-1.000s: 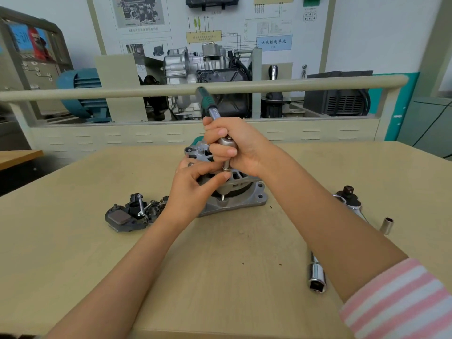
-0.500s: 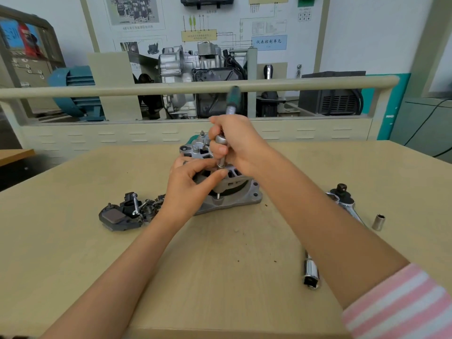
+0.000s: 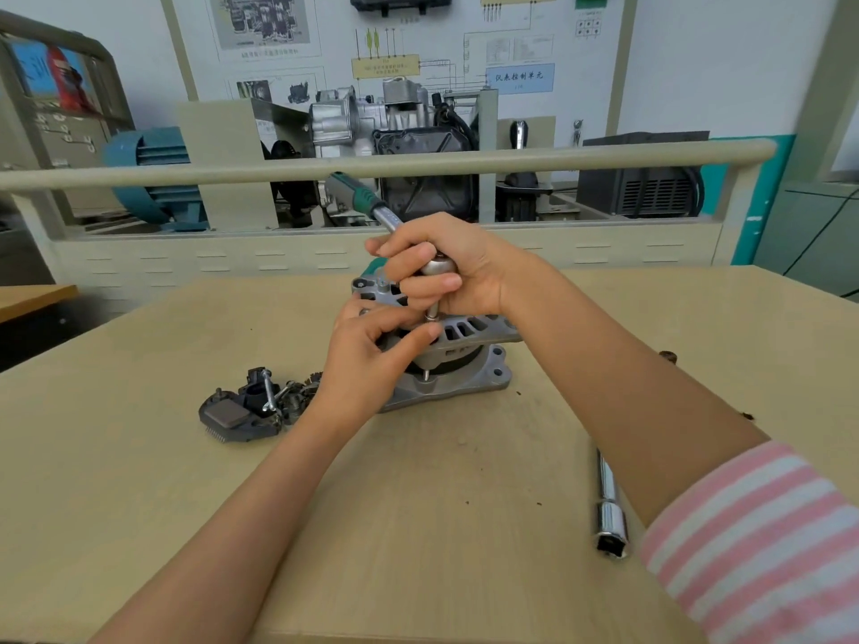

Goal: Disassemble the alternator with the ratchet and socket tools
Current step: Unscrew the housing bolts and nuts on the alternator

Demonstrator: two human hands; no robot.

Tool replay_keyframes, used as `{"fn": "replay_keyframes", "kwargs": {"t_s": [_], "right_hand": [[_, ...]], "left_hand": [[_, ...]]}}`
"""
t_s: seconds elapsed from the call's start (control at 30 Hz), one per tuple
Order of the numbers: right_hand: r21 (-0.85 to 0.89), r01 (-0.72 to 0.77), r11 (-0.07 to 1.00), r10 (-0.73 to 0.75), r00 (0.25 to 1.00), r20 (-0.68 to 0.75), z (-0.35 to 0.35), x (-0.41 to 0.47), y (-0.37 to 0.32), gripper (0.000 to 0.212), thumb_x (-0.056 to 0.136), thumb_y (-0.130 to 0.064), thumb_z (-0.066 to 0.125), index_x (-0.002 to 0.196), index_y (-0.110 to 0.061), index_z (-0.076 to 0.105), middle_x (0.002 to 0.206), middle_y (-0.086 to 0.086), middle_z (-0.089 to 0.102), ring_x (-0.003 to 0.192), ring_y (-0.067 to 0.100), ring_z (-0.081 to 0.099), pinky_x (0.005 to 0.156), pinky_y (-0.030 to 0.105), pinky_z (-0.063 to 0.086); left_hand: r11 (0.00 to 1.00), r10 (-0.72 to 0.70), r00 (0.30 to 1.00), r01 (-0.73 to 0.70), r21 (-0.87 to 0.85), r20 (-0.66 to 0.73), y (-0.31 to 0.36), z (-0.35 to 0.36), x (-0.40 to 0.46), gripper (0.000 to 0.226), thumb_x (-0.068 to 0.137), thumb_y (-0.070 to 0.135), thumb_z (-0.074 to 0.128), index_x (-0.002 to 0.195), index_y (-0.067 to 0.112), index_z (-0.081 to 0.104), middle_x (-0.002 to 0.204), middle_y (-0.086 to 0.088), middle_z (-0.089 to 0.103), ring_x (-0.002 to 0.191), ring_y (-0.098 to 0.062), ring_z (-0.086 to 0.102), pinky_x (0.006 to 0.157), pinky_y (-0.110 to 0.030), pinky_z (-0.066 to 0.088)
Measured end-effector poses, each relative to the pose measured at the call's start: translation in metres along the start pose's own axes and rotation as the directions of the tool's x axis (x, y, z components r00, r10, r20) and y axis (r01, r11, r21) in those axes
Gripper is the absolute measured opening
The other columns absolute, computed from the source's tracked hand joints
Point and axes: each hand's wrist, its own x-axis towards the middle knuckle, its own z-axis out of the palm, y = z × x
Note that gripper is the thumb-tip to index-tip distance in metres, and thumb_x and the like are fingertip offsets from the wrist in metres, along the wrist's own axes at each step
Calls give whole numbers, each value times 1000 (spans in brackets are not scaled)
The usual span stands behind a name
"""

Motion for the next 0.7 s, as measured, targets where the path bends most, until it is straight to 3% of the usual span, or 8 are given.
{"fn": "replay_keyframes", "kwargs": {"t_s": [0.1,0.13,0.23,0.27,0.3,0.43,0.6,0.7], "right_hand": [[15,195,981,-186,951,-249,10,-1,10,14,95,-7,36,89,-10,48,38,-10,36,25,3,23,33,17,16],[21,307,951,-274,875,-400,16,2,16,12,95,-6,37,90,-9,47,41,-9,39,26,3,23,32,17,17],[22,622,783,-366,489,-792,30,9,35,11,99,-10,33,89,-11,38,62,2,49,39,6,37,38,18,30],[30,665,746,-350,431,-832,32,11,37,14,100,-11,31,87,-13,37,66,3,50,44,8,39,41,19,33],[38,667,744,-336,423,-841,32,12,37,17,100,-11,30,85,-16,36,67,3,51,45,8,39,41,19,33],[60,532,845,-310,578,-755,26,7,29,19,96,-7,34,80,-15,37,53,-2,46,28,6,27,32,15,23],[78,340,937,-253,816,-519,14,-2,19,17,92,-4,32,86,-11,46,38,-9,41,26,5,19,34,17,16],[-3,247,969,-233,907,-350,11,-3,15,19,88,-1,29,85,-10,45,37,-10,36,25,5,18,33,18,15]], "left_hand": [[1000,2,1000,-2,2,-22,0,0,0,22,80,19,70,81,40,67,76,4,67,97,-36,52,88,-50,44],[1000,10,1000,-9,9,-26,-1,0,0,24,80,17,70,82,40,66,76,7,66,97,-35,51,86,-46,45],[999,23,999,-22,38,-39,-2,1,0,34,79,8,67,80,41,63,67,22,60,91,-26,46,77,-26,39],[999,22,999,-20,47,-40,-1,0,0,37,78,7,66,78,43,62,62,25,58,89,-20,44,75,-23,36],[999,18,999,-16,47,-38,-1,0,0,37,78,7,65,77,44,62,62,27,58,87,-16,42,75,-23,36],[1000,5,1000,-5,4,-16,0,1,-2,21,77,19,68,83,39,65,77,18,66,98,-23,52,86,-40,45],[997,29,998,-25,74,-47,0,3,-3,20,79,23,71,81,41,63,76,25,59,98,-14,46,85,-21,38],[997,19,999,-16,79,-39,-1,2,-3,22,81,23,69,82,44,64,76,22,60,98,-13,44,84,-16,36]]}}
